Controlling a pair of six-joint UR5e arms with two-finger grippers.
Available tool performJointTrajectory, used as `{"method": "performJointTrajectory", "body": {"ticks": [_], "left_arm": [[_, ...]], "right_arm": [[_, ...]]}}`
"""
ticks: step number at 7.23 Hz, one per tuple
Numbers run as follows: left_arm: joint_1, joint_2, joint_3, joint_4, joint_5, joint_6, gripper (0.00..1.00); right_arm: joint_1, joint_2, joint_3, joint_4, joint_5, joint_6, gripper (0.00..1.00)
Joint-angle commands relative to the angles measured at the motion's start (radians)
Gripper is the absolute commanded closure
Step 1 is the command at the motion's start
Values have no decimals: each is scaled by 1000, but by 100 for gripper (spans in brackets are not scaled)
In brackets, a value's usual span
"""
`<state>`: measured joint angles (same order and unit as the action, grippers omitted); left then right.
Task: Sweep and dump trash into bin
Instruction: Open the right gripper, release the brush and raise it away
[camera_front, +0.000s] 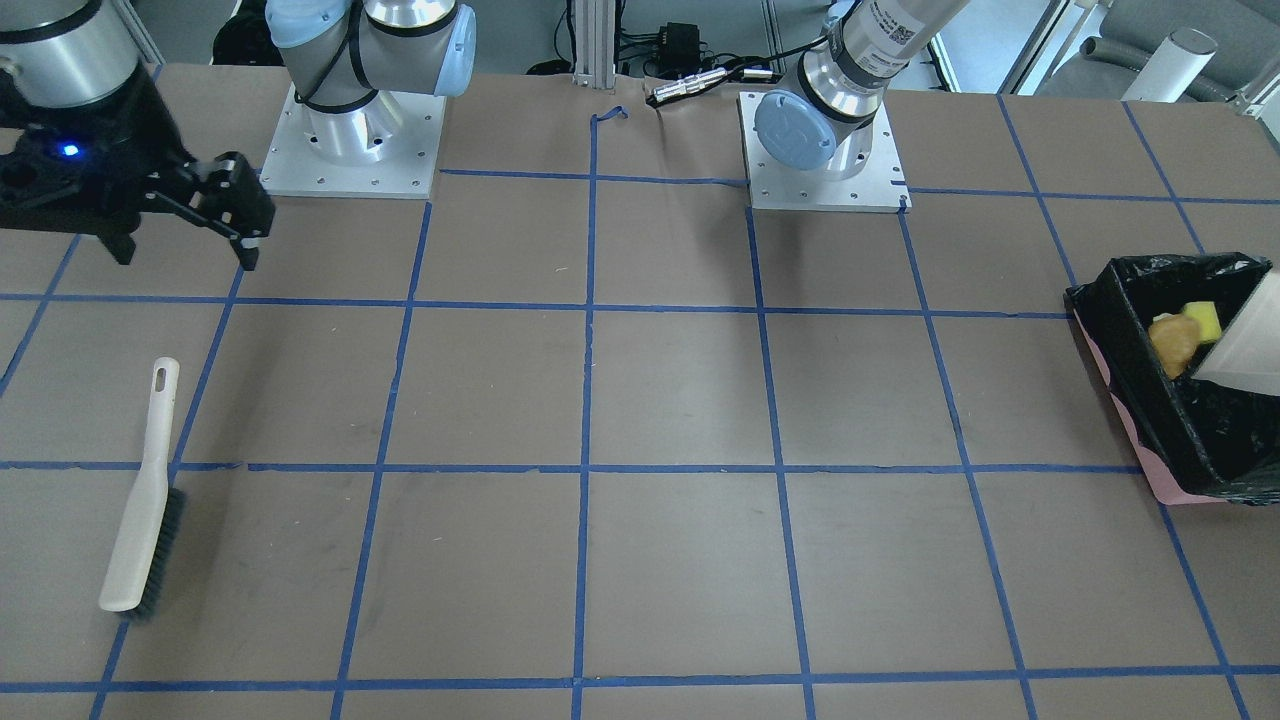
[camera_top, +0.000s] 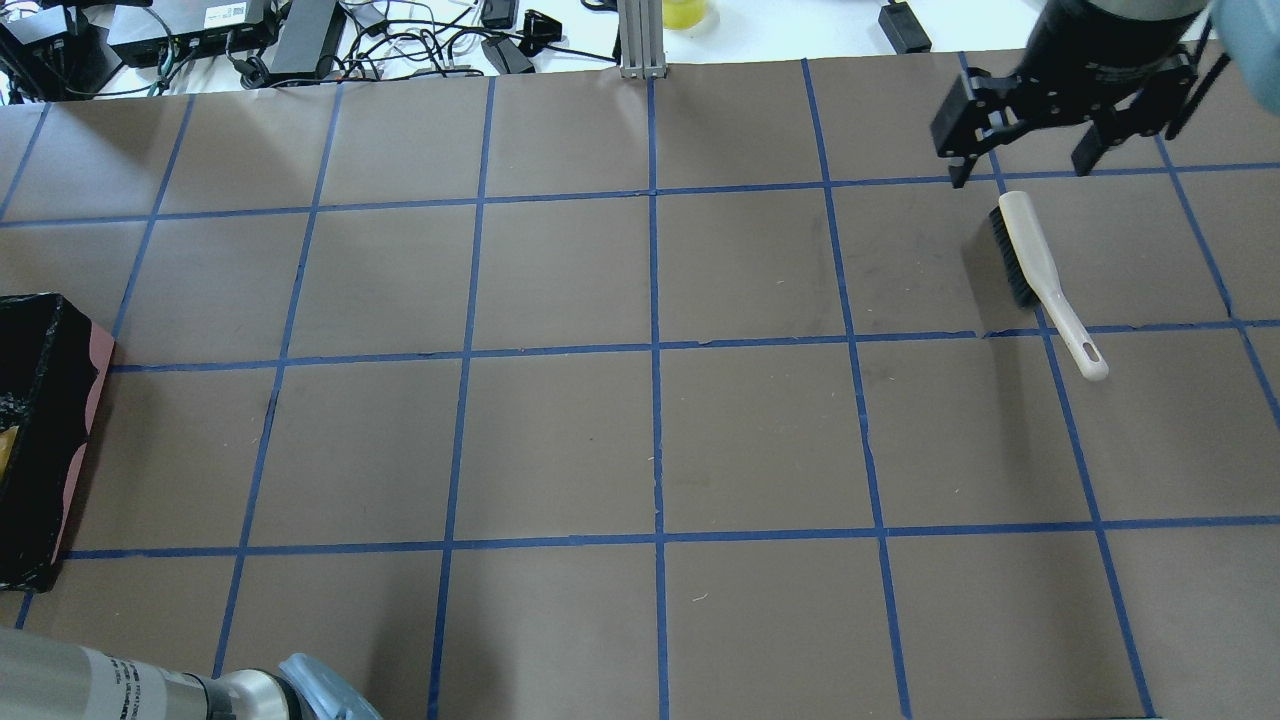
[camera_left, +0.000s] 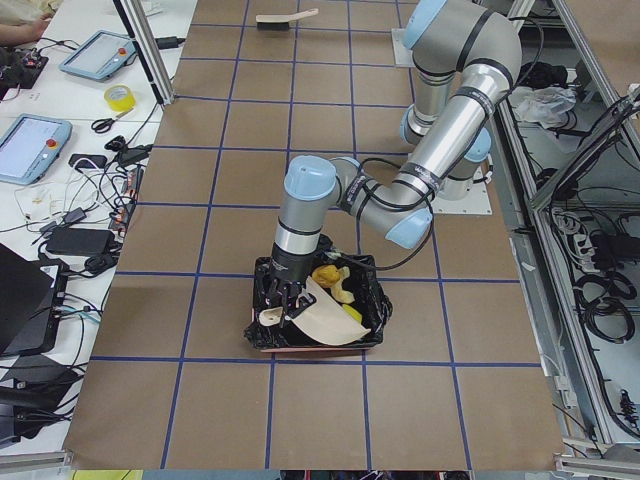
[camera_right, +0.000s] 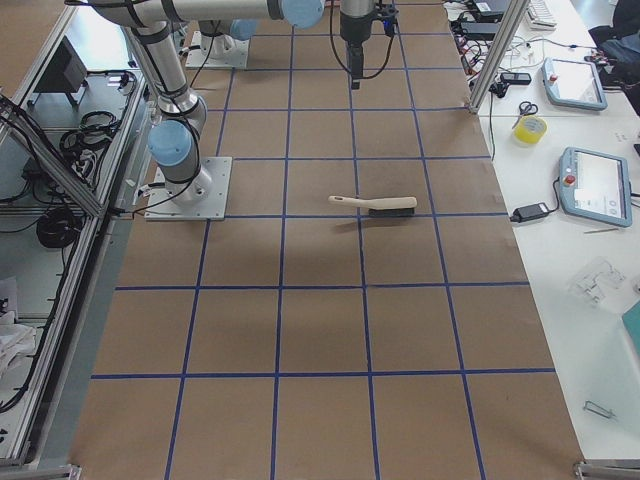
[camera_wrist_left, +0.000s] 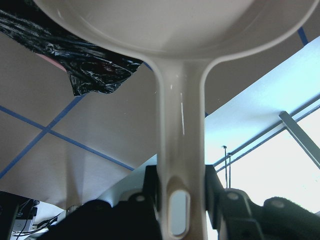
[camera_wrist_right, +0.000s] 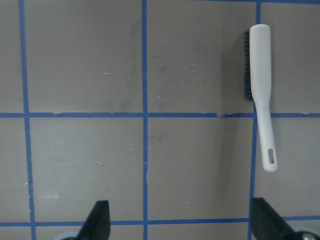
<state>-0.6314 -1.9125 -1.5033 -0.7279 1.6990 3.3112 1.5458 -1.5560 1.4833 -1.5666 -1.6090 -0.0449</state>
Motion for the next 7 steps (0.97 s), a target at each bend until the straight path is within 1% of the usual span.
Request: {"method": "performJointTrajectory", "body": {"ticks": [1, 3, 4, 5, 6, 7], "left_arm": [[-2, 42, -95, 101, -1, 17, 100], [-4, 64, -97, 111, 1, 45, 100], [-5, 79, -104, 151, 4, 45, 100], [-4, 105, -112, 195, 4, 51, 100], [-4, 134, -118, 199, 8, 59, 100], [-4, 154, -156, 252, 8, 51, 100]], "right_arm": [[43, 4, -31, 14, 8, 43, 0], [43, -2, -18, -24, 23, 36, 0], [43, -3, -5, -45, 24, 46, 0], [43, -3, 0, -155, 21, 52, 0], [46, -4, 3, -176, 26, 69, 0], [51, -9, 2, -159, 26, 110, 0]]}}
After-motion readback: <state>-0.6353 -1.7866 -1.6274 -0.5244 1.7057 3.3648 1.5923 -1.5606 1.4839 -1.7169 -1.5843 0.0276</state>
